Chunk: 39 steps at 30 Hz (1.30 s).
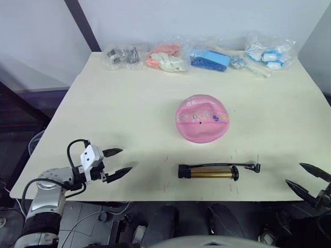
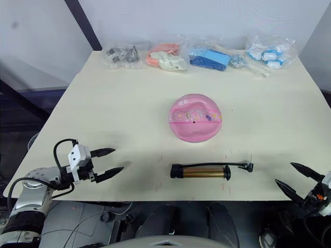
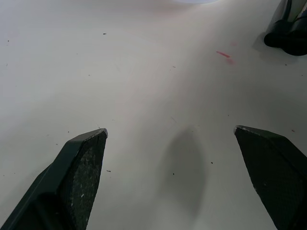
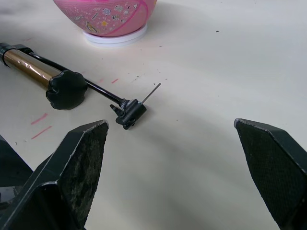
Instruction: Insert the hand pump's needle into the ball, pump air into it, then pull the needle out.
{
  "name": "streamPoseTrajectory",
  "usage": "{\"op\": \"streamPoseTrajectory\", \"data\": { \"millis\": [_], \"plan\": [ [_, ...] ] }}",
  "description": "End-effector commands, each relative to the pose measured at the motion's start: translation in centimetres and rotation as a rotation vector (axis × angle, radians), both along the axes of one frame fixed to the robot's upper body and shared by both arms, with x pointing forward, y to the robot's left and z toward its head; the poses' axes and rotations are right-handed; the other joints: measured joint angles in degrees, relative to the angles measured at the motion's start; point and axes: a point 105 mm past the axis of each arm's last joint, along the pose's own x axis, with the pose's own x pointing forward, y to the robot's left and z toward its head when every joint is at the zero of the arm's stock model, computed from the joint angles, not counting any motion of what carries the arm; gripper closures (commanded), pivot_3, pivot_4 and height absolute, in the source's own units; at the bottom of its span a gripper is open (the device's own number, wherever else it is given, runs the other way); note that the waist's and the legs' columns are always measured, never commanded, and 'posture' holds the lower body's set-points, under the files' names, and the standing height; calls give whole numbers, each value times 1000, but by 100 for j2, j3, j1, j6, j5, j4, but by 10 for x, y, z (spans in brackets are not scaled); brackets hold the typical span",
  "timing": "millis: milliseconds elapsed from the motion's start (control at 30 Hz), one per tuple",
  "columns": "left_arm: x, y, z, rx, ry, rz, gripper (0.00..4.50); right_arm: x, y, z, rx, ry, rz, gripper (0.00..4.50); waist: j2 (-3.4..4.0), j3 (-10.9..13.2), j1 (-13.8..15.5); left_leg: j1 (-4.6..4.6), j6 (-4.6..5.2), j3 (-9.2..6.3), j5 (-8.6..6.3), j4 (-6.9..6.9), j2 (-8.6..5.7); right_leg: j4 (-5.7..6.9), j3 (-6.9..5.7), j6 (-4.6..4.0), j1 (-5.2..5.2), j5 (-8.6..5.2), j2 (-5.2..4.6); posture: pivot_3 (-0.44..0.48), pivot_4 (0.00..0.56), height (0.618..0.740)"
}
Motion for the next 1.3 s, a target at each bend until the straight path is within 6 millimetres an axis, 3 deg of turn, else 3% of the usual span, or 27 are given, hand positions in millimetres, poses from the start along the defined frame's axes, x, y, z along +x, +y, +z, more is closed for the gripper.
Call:
{"op": "streamPoseTrajectory", "data": {
  "millis": [33, 433, 567, 933, 1300],
  "plan": [
    [0, 7, 12, 11, -37, 10, 0, 0, -4, 10, -18, -37, -5, 90, 0, 0, -1, 0, 0, 0, 0, 0, 0, 0, 0, 0, 0, 0, 0, 0, 150, 740],
    [3, 5, 18, 8, -56, -22, 0, -1, -4, 7, -33, -36, 21, 90, 0, 0, -1, 0, 0, 0, 0, 0, 0, 0, 0, 0, 0, 0, 3, 0, 150, 740],
    [4, -7, 24, 7, -54, -92, 0, -2, -2, 9, -31, -38, 49, 90, 0, 0, -2, 0, 0, 0, 0, 0, 0, 0, -1, 0, 1, 0, 4, 0, 150, 740],
    [7, -63, 49, -29, -20, -345, 0, -11, 27, 41, 5, -84, 239, 90, 2, 1, -11, -1, 0, -1, 0, 2, 0, 0, 0, 0, 3, 0, 1, 0, 150, 740],
    [7, -139, 59, 46, -23, -588, 0, -15, 48, 65, 1, -136, 372, 90, 1, 5, 14, -3, 0, -3, 0, 3, -1, -3, -6, 1, 5, 0, 5, 0, 150, 740]
  ]
}}
